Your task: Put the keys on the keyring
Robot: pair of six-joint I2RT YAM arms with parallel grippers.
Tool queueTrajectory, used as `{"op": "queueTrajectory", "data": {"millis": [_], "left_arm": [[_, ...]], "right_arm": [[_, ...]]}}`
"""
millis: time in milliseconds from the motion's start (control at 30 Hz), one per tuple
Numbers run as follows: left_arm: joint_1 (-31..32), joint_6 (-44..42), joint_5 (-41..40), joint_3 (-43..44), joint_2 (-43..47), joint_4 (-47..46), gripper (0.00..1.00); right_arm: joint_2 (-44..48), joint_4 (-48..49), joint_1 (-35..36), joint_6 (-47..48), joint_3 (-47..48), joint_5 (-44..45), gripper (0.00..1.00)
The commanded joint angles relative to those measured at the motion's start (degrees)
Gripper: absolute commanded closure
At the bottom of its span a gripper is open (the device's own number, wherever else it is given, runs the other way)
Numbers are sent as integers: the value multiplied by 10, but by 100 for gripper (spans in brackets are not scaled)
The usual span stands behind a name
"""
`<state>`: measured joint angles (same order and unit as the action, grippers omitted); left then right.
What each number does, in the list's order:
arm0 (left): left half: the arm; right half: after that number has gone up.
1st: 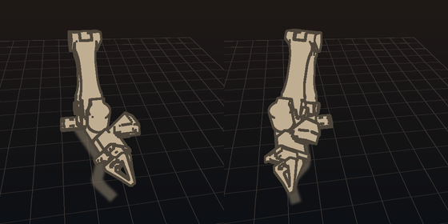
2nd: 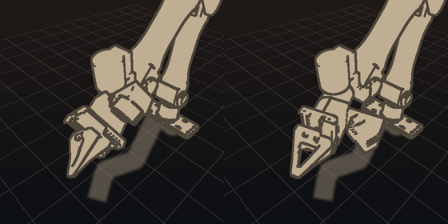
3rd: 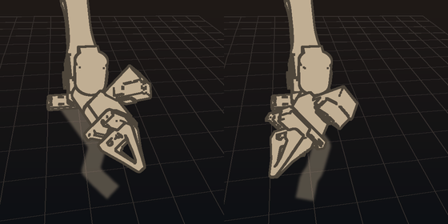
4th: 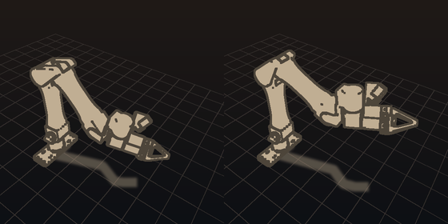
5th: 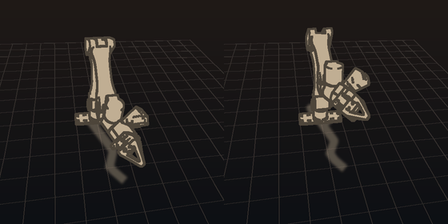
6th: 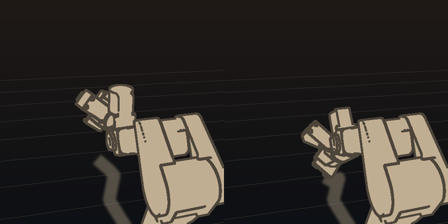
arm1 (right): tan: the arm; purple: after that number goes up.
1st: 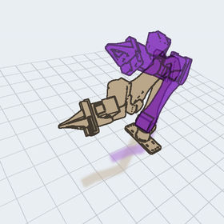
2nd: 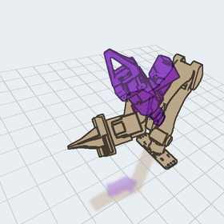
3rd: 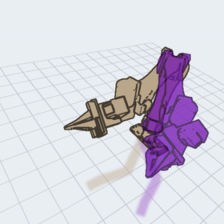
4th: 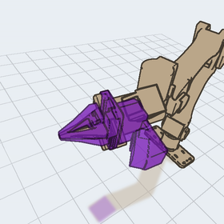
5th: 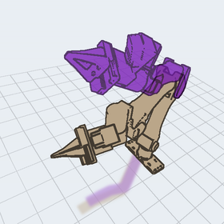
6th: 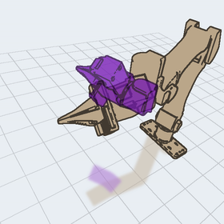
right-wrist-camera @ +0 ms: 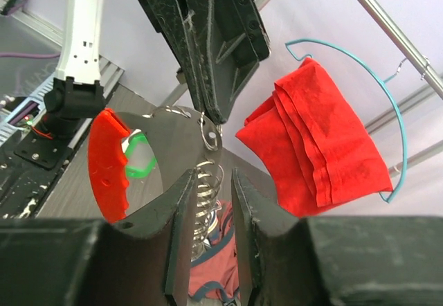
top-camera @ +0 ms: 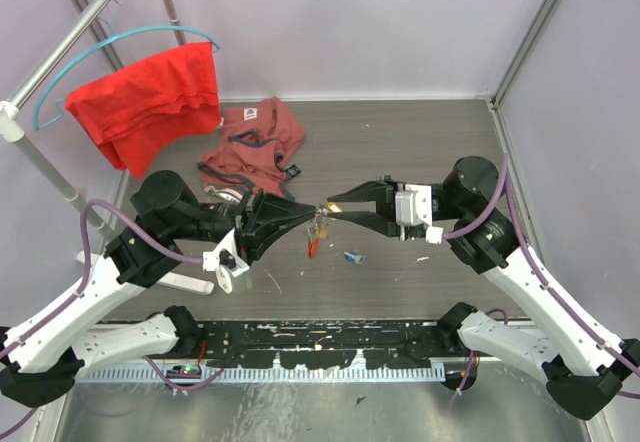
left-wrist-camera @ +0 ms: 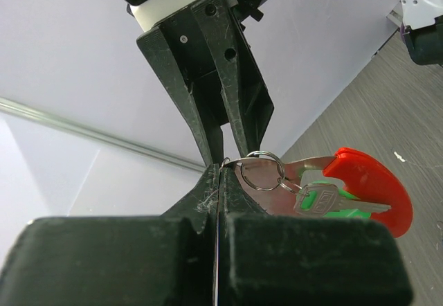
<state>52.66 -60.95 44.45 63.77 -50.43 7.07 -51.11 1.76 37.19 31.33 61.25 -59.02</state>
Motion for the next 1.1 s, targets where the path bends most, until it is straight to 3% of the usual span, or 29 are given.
{"op": "queueTrajectory", "data": {"millis": [0,1067], "left_arm": [[2,4,12,20,-1,-27,100],[2,2,32,26,-7,-13,100]], "right_arm": [[-2,36,18,2,26,-16,69],[-16,22,53,19,38,26,89]]}}
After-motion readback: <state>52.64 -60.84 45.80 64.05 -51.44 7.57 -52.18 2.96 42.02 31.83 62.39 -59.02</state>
